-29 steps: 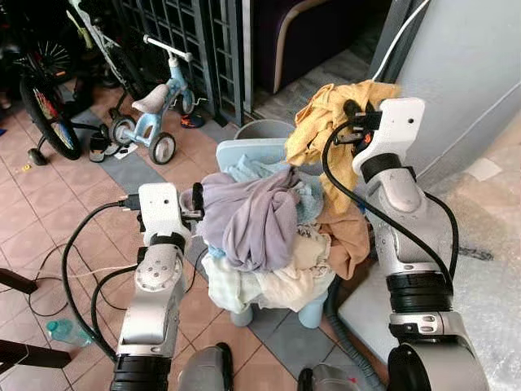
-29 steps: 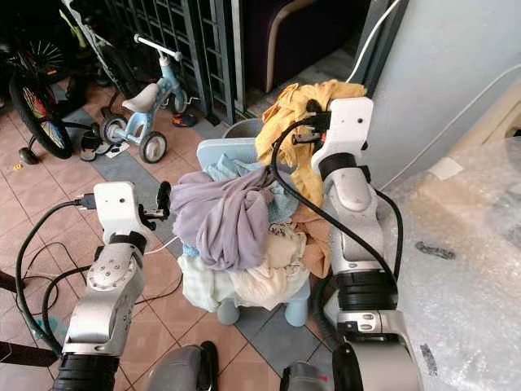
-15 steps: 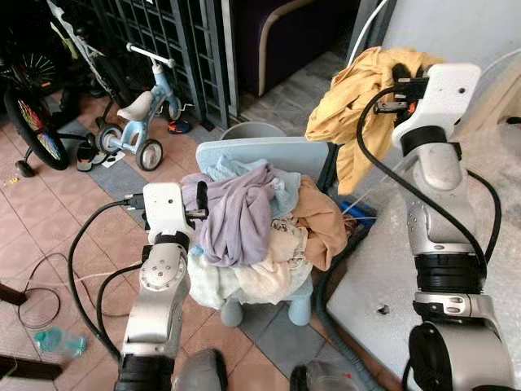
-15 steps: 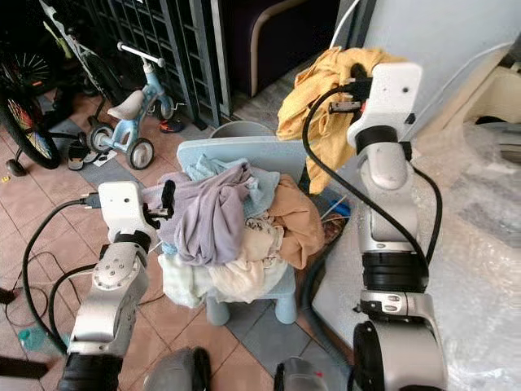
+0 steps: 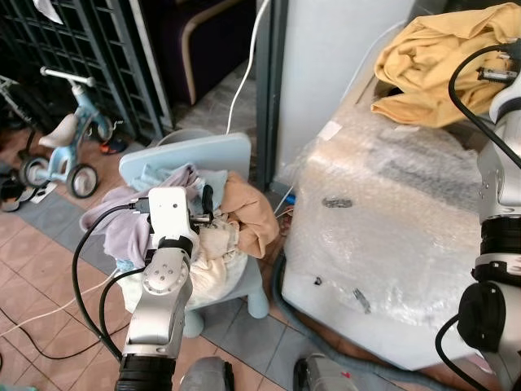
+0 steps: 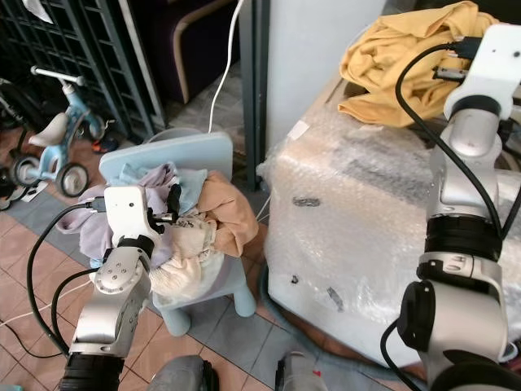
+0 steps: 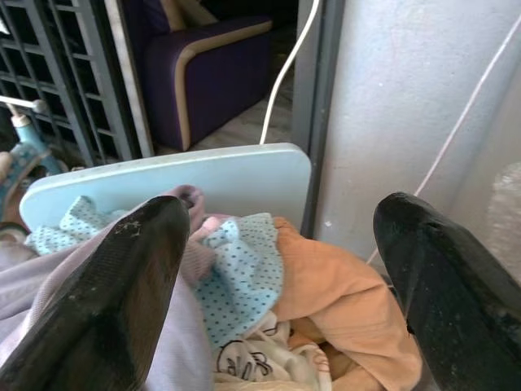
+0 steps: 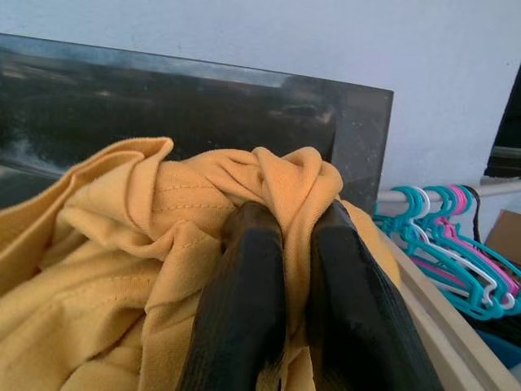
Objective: Clothes washing
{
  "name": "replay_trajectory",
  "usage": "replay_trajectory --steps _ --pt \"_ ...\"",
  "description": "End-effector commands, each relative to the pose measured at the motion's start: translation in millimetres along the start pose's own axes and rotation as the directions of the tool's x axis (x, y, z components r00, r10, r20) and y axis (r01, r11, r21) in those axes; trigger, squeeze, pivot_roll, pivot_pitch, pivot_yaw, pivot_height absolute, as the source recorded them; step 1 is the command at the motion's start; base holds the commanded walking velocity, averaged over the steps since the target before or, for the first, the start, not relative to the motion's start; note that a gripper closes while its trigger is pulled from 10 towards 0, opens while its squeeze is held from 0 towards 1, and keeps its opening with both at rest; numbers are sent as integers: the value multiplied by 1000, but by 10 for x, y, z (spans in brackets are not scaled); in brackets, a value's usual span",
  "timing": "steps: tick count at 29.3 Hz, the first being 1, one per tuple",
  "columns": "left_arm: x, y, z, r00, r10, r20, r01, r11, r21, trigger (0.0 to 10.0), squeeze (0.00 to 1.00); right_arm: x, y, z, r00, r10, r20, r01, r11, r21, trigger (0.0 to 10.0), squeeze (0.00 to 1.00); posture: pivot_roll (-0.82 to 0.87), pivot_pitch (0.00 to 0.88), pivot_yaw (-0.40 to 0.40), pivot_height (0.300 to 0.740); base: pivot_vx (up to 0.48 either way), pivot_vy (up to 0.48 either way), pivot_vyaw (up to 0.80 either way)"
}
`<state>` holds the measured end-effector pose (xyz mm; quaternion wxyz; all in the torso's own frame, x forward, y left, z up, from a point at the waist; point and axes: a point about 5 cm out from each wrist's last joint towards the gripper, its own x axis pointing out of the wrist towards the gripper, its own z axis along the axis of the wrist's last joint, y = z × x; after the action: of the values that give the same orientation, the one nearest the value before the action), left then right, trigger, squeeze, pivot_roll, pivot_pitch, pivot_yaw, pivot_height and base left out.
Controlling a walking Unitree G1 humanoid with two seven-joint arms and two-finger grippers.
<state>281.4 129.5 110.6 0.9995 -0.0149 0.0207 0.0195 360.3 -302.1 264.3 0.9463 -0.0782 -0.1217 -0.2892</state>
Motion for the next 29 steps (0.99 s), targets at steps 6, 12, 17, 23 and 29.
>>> replay_trajectory --steps 6,12,17,23,29 --pt "-14 3 -4 1000 12 -3 -12 1000 -18 10000 0 -98 257 -377 954 188 -232 -171 981 94 10000 1000 -14 55 24 740 0 0 0" --pt "-15 16 -10 1000 22 -8 -22 1000 -22 10000 0 -161 392 -380 938 283 -202 -269 958 96 10000 1000 -14 58 24 740 0 0 0" --pt "-19 19 -13 1000 22 -10 -22 1000 -22 10000 0 -238 544 -101 911 411 10 -407 897 173 10000 1000 -13 59 24 740 0 0 0" --pt "-28 26 -15 1000 19 -12 -19 1000 -24 10000 0 -606 823 7 803 579 139 -596 780 190 10000 1000 -15 64 23 740 0 0 0" --pt "-46 60 -25 998 49 -32 -50 998 -30 10000 0 -1350 1136 -175 670 726 155 -740 639 209 10000 545 -12 76 27 740 0 0 0"
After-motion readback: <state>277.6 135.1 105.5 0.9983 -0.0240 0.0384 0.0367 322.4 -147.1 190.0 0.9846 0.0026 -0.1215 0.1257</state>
